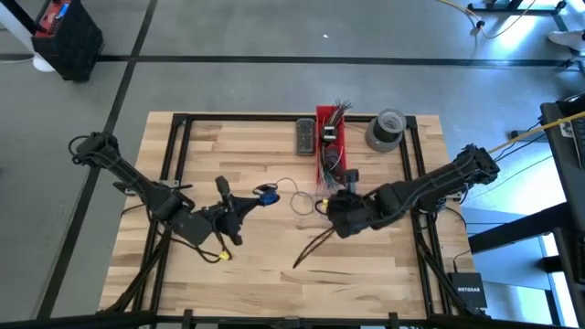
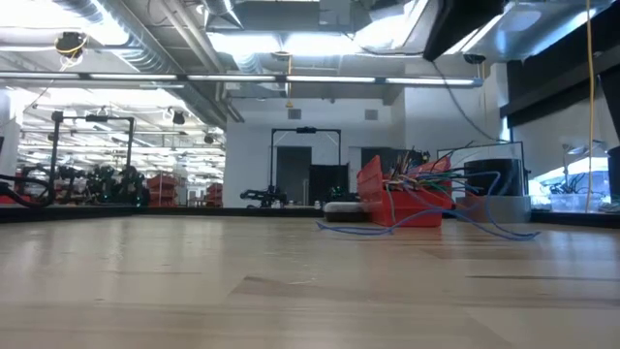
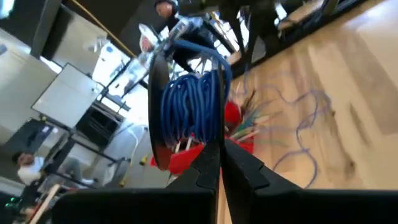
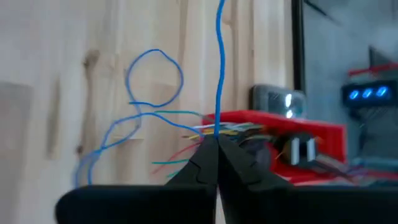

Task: Coil cords
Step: Uncoil the blue wire from the black spool

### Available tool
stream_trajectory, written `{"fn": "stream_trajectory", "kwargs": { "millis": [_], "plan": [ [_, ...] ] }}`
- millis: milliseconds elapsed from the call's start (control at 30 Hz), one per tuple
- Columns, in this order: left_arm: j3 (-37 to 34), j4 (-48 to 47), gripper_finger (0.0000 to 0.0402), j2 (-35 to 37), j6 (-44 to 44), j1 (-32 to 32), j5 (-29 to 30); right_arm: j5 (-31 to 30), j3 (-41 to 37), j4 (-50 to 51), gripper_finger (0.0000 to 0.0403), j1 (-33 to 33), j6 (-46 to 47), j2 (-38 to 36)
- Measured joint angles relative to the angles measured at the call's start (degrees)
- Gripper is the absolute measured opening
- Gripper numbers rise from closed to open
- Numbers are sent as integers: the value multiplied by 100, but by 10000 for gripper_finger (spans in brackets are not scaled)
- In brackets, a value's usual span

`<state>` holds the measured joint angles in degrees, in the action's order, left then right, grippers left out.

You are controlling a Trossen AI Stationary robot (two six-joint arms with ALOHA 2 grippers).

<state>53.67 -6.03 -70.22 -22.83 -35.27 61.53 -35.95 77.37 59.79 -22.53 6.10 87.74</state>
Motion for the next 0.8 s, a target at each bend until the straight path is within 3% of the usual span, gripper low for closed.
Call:
{"fn": "stream_trajectory", "kwargs": {
  "millis": [200,467,700,800],
  "plan": [
    [0,-254,5,0,343,330,-586,40,1,221,50,-148,1139,5],
    [0,-242,5,0,492,471,-751,21,-67,-69,166,-145,993,-23],
    [0,-28,5,0,421,458,-1332,-912,-1032,-3069,194,-145,-782,-17],
    [0,-15,5,2,422,453,-1404,-936,-1485,-4672,189,-113,-1515,-15]
  ]
}}
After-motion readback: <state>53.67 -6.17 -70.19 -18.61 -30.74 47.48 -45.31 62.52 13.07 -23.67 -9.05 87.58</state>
